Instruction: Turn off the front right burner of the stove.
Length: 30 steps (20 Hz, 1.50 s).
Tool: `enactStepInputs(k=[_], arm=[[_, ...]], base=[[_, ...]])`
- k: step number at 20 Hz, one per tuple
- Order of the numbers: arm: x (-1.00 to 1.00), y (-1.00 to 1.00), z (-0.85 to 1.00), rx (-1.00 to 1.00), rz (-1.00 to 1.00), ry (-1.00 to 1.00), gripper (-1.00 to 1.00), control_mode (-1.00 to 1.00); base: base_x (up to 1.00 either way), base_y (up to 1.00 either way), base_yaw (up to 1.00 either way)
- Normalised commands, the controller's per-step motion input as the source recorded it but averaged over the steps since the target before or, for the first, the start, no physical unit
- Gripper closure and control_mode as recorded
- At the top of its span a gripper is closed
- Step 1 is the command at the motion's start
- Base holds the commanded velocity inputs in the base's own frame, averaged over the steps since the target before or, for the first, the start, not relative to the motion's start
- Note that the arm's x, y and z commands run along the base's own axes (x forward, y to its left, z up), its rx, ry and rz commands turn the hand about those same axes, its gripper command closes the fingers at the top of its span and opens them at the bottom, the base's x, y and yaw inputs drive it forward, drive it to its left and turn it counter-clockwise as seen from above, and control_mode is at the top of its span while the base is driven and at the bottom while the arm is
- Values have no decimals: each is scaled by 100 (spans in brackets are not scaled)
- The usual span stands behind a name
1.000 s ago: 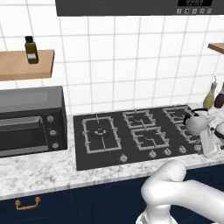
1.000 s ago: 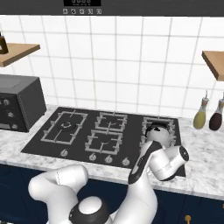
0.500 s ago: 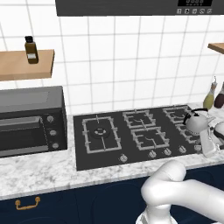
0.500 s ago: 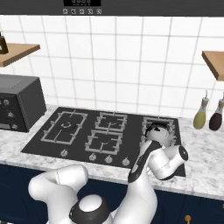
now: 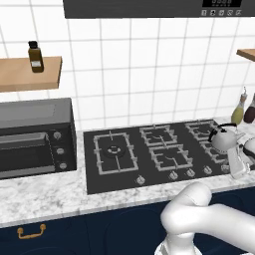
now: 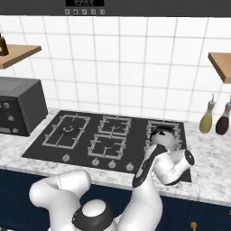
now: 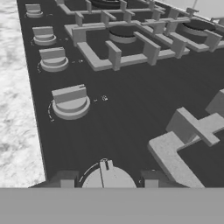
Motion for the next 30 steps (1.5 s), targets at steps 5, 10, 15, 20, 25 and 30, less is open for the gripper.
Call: enactStepInputs(k=[5, 10, 15, 20, 25, 30], arm=[[0, -1, 0, 1, -17, 3, 100, -100], [0, -1, 0, 3, -29, 8, 100, -100], [0, -5, 0, 7, -35, 11, 100, -100], [0, -16, 0, 14, -39, 26, 100, -100], [0, -21, 0, 17, -47, 36, 100, -100], [-2, -33, 0, 19, -56, 32, 100, -100]], base=[[0, 0, 0], [0, 0, 0], [0, 0, 0], [0, 0, 0], [0, 0, 0], [0, 0, 0]])
